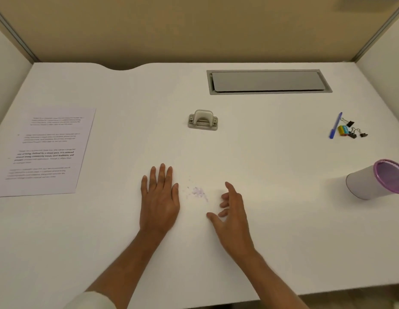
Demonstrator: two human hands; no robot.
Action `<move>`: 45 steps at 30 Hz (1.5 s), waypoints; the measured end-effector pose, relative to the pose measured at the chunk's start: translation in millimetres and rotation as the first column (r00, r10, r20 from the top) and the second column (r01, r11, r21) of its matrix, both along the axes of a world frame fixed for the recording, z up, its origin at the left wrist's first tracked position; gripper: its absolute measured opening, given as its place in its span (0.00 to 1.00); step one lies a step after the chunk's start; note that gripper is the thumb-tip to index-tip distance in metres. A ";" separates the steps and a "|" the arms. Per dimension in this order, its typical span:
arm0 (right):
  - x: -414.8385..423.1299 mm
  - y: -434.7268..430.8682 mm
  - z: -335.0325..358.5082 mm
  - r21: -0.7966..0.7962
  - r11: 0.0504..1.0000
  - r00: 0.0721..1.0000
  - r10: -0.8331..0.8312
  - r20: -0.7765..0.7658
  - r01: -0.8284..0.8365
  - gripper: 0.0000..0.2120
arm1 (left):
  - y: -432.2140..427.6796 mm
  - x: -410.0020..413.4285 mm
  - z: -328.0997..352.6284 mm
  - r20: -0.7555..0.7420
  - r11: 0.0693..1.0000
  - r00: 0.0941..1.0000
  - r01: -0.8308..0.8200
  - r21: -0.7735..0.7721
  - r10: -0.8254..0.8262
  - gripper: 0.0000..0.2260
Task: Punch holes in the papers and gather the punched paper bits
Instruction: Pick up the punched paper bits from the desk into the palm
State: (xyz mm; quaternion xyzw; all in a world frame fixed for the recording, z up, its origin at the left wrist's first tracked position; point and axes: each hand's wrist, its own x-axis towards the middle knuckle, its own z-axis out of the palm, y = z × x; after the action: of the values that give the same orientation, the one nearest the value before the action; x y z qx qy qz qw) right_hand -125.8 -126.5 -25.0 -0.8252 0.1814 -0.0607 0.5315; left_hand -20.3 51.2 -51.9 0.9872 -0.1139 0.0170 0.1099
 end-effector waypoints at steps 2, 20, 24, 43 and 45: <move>10.7 10.2 -2.3 -0.018 1.000 1.000 0.016 0.020 -0.016 0.40 | -0.3 -0.9 0.3 0.001 1.000 1.000 0.005 -0.003 -0.005 0.24; 39.4 37.8 -8.3 -0.140 0.984 0.982 -0.089 0.164 0.113 0.20 | -3.6 -1.2 -2.7 0.025 1.000 1.000 -0.011 0.007 0.011 0.26; 48.1 57.5 -6.5 -0.064 0.997 0.985 -0.024 0.173 0.036 0.19 | -8.1 -1.3 -3.4 -0.002 0.999 0.999 -0.037 0.003 0.037 0.27; 94.6 17.0 1.0 0.208 0.932 0.955 0.289 0.058 -0.295 0.23 | 12.0 -15.4 -6.1 0.014 0.971 0.982 0.187 -0.147 -0.187 0.33; 84.7 12.0 4.1 0.240 0.941 0.971 0.228 0.071 -0.238 0.22 | 9.2 -25.2 -6.3 -0.001 0.981 0.983 0.182 -0.068 -0.183 0.33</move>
State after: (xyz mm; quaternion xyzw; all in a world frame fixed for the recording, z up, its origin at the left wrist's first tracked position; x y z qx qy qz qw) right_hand -41.1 -114.5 -20.9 -0.7666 0.0773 0.0081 0.6374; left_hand -45.4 60.3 -58.2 0.9684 -0.2030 0.0072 0.1449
